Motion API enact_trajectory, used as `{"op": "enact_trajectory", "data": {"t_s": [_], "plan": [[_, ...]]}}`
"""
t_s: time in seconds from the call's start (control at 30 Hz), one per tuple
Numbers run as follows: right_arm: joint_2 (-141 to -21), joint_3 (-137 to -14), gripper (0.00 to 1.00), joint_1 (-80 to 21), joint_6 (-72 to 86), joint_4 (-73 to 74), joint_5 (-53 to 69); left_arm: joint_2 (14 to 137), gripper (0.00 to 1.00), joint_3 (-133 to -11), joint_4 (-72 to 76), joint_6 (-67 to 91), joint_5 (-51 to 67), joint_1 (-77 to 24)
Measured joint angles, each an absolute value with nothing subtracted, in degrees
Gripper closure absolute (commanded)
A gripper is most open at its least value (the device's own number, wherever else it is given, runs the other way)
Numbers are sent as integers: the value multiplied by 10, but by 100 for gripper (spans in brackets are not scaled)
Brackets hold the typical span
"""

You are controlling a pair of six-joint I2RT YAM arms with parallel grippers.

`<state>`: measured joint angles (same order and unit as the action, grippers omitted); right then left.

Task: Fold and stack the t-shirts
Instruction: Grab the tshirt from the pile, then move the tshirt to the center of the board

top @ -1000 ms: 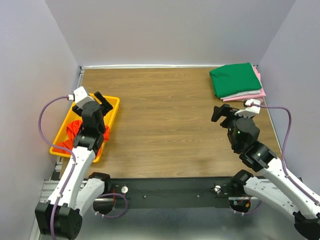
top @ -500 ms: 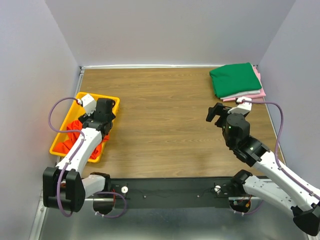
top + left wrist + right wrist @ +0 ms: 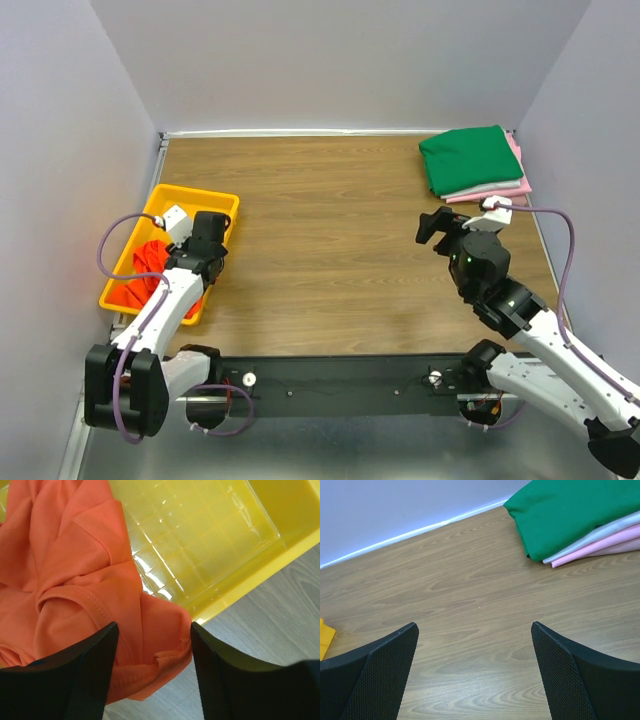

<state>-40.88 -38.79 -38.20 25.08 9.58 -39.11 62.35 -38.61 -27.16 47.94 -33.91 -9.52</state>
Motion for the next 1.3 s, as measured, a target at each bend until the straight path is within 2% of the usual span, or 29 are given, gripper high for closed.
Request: {"op": "enact_trajectory", "data": {"t_s": [0.03,0.1,0.13,0.17,0.4,0.67,0.83,0.97,1.13,1.3], "plan": [[-406,-387,0,-382,251,96,-391,622,56,-382,-271,480,-336,-95],[-402,-386,0,-382,251,96,-391,621,70,-378,-269,476,-329,-95],[-400,-384,0,-382,251,96,-391,620,91,-377,-267,474,-325,-95],[-398,-383,0,-382,251,96,-391,619,100,-377,-265,472,-321,-95],[-394,-380,0,-382,254,96,-392,603,100,-389,-256,445,-286,-95],[-411,-380,0,-382,255,96,-399,552,100,-510,-248,372,-212,-95],[-412,-378,0,-382,256,96,-405,560,100,-657,-229,312,-133,-95],[-412,-375,0,-382,261,96,-411,604,100,-783,-203,286,-17,-95],[-417,-374,0,-382,266,96,-420,704,100,-931,-153,283,164,-121],[-433,-374,0,-382,266,96,-430,795,100,-1069,-116,301,259,-184]]}}
